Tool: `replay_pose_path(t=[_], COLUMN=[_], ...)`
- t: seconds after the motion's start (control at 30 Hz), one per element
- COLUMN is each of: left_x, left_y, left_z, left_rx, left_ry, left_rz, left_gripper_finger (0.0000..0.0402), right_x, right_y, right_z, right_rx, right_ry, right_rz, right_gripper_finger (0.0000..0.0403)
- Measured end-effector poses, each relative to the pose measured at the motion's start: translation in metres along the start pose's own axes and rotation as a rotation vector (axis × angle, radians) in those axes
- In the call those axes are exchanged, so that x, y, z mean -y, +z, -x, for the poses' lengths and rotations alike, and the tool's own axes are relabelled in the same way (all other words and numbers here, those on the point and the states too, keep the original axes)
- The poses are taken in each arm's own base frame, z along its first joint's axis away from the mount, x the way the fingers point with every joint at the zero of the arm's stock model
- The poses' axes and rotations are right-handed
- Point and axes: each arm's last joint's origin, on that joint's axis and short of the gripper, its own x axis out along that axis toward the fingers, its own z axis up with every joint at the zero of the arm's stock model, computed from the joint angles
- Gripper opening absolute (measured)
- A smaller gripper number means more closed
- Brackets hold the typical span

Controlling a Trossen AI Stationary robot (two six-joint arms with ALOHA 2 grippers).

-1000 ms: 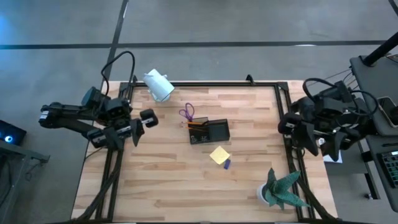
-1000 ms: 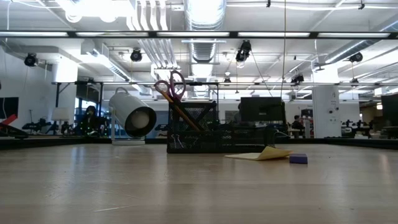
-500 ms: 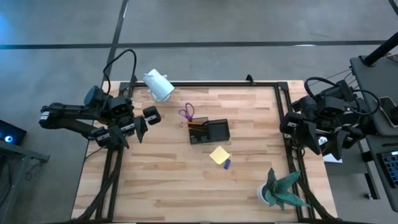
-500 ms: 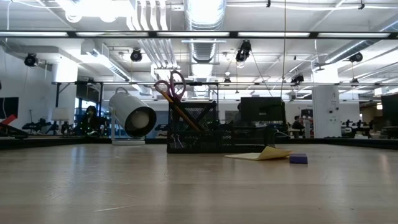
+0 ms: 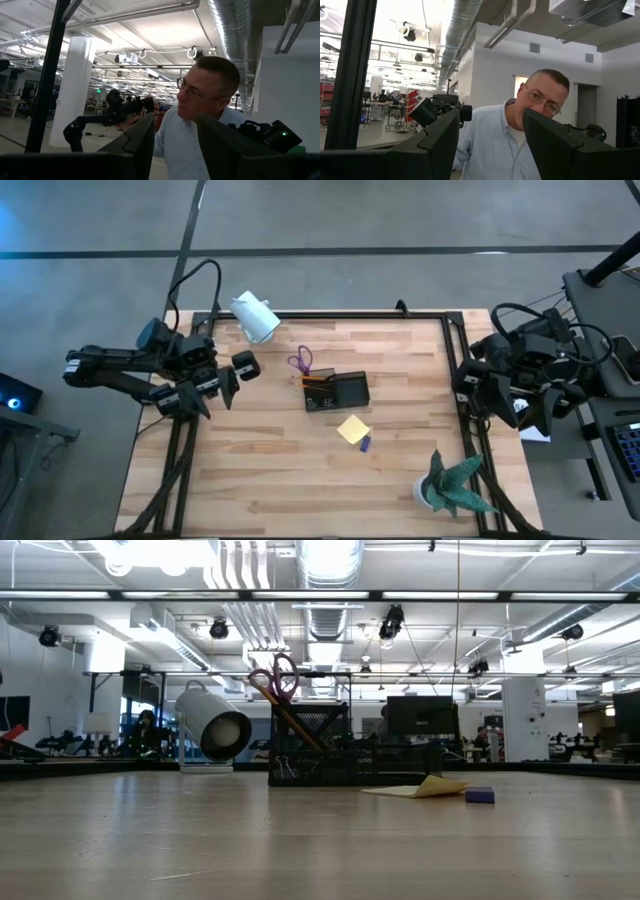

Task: Pick and place office supplies into organizer
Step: Put the yellow sticky notes into the black desk organizer

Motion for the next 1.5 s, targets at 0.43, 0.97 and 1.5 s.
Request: replay_pose_path(t=[0.43, 0.97, 1.5], left_x=[0.000, 0.000, -0.001], left_y=[0.000, 0.009, 0.009], left_z=[0.000, -0.002, -0.002], left_rx=[0.012, 0.106, 0.120], left_ry=[0.013, 0.095, 0.114], left_rz=[0.000, -0.015, -0.013], left_gripper_finger=[0.0129, 0.0129, 0.0129], right_x=[0.004, 0.053, 0.060], right_y=[-0.002, -0.002, -0.007], right_z=[0.001, 0.057, 0.066], right_rx=[-0.012, 0.071, 0.042], right_ry=[-0.019, -0.768, -0.905], right_rz=[0.049, -0.022, -0.004], right_gripper_finger=[0.0210, 0.0210, 0.0210])
